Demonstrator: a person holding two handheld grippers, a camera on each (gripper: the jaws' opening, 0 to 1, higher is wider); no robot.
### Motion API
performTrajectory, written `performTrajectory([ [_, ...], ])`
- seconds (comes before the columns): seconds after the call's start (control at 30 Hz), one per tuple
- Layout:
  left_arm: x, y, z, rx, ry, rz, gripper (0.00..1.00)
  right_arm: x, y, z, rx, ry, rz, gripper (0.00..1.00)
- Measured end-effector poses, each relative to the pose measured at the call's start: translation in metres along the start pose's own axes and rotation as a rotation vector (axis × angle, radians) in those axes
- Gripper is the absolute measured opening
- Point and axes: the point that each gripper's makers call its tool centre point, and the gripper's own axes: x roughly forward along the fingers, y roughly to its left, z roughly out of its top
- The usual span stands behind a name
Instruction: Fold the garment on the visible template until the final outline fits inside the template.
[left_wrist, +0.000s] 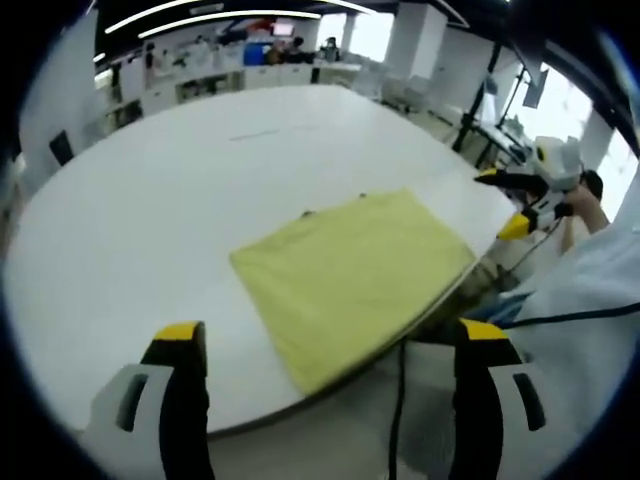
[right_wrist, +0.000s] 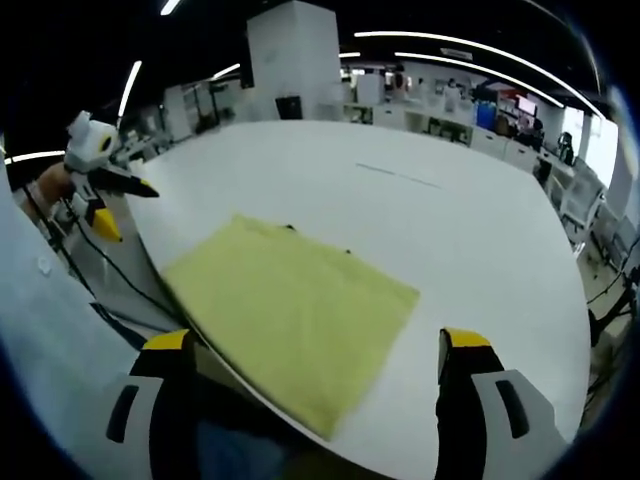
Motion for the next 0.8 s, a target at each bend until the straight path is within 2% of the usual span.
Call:
performTrajectory([
  [0.37,0.0005,0.0008,0.0023,0.008,-0.002,0.002,1.0,0.001,-0.0007,0.0005,0.001,-0.003,-0.001,1.0],
  [0.8,0.0022,0.0018,-0.0051,-0.004,0.018,-0.004,1.0,0.0016,0.0013,-0.0007,0.002,-0.002,-0.001,1.0],
])
